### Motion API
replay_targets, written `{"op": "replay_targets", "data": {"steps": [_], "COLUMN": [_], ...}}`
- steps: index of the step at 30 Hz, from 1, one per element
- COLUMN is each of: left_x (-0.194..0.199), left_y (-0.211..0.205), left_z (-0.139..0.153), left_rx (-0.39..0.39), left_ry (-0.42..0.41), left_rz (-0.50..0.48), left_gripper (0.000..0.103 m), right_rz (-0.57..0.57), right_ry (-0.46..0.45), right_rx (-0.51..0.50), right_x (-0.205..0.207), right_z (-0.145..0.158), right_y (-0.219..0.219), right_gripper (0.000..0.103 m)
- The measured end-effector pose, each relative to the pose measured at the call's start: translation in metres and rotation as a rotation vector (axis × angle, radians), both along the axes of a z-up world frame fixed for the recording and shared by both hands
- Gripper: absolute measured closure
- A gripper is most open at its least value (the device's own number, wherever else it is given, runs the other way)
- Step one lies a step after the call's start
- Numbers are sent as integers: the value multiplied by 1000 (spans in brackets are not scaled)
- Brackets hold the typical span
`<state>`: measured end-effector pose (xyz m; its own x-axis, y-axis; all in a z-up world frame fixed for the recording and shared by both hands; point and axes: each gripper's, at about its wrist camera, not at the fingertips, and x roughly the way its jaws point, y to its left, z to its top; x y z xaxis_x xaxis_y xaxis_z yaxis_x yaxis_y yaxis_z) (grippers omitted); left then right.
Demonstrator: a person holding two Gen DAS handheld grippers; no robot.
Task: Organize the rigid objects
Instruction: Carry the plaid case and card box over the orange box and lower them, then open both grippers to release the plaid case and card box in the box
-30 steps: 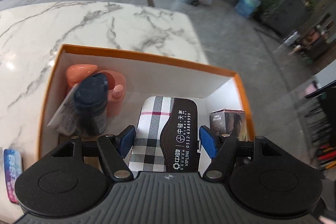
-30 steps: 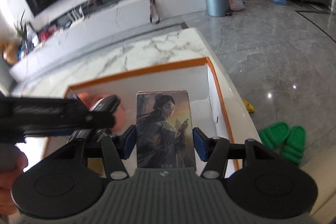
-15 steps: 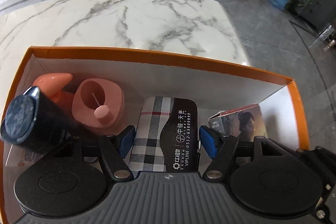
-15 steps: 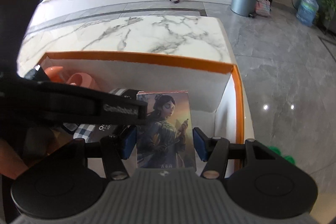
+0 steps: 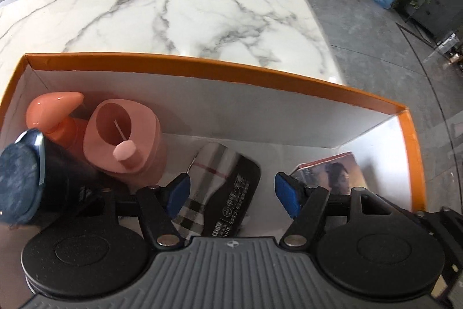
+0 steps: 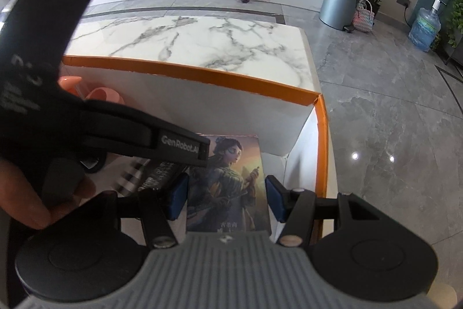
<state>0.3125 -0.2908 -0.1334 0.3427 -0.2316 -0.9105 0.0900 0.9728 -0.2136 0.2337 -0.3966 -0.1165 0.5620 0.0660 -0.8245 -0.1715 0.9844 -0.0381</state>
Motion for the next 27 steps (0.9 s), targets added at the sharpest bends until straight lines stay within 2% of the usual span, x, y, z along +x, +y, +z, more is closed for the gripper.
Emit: {"op": "replay_targets", "data": {"steps": [7,11,14,17,21,24,27], "left_x": [-29,-45,-53,-56,-55,-49,-45], "left_y": [23,50,75,101,130,149,161], "left_z": [43,79,104,120,122,109,97], "left_rx": [-92,-153,-147,-95,-43,-78,-95], "left_ry": [-27,-91,-181,-249,-263,-208,-180], "left_rz": [-39,-87,-64,-25,31,75,85], "left_gripper": [29,34,34,34,36,41,43], "right_rz": [-28,-44,-64,-127,-241,-297,-339], "right_ry": [10,18,42,80,148,192,221], "right_rx": [34,84,112,103,114,120,101], "right_x": [-10,-18,-18,-12,-4,2,10], "right_z": [7,13,11,2,-12,-20,-27], "right_y": [-1,4,14,22,22,22,23], "right_gripper": [45,45,45,45,45,45,45]}}
